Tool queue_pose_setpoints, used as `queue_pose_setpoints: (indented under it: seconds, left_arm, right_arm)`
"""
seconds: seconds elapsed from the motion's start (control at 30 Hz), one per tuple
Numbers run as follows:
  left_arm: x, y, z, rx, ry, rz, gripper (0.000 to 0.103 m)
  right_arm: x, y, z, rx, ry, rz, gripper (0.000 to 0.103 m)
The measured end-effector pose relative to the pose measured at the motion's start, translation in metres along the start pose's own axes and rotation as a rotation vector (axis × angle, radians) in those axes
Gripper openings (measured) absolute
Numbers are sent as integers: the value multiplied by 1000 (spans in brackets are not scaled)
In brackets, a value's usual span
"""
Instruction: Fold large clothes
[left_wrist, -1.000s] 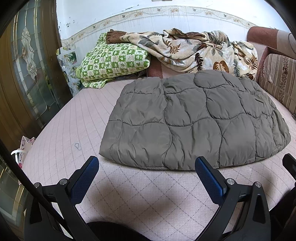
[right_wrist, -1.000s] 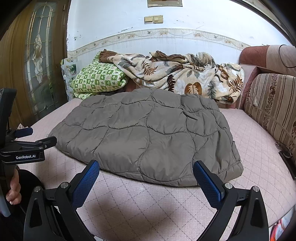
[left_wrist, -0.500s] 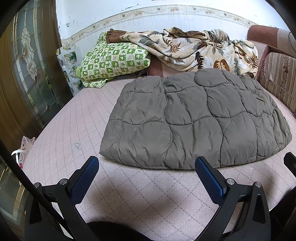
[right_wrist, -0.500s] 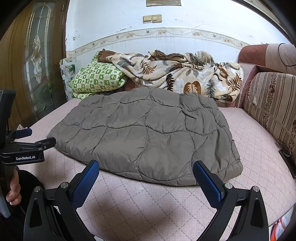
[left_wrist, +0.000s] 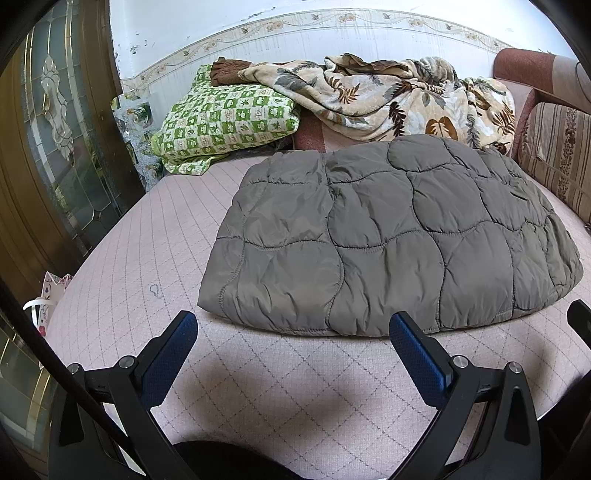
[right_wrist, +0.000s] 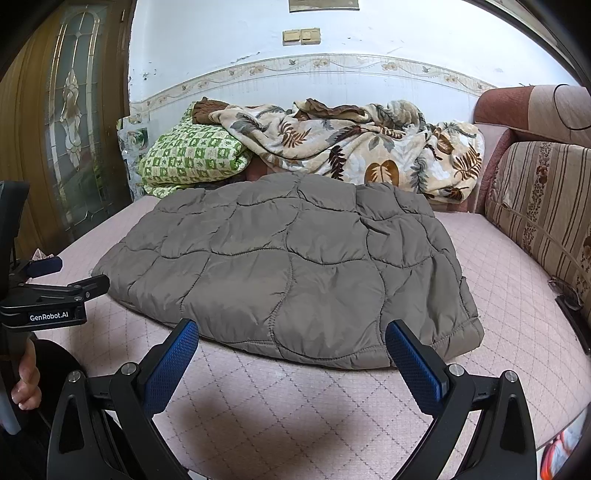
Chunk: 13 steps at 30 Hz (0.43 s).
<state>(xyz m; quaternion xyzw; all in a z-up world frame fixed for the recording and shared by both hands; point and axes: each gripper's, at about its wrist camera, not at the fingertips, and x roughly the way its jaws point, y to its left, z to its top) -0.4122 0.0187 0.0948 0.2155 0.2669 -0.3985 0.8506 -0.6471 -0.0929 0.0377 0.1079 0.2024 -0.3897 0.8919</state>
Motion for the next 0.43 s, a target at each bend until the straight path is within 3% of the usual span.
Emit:
queue_pose_setpoints:
  seconds: [0.13, 0.3, 0.43]
  left_arm:
    - [0, 1, -3, 4, 2, -3, 103]
    - [3, 6, -9, 3, 33, -97, 103]
    - [-3, 8, -9, 0, 17, -90, 103]
  right_arm:
    - [-1, -1, 0, 1, 1, -2, 103]
    - [-2, -3, 1, -1, 0, 0, 102]
    - [-3, -5, 4, 1, -2, -2, 102]
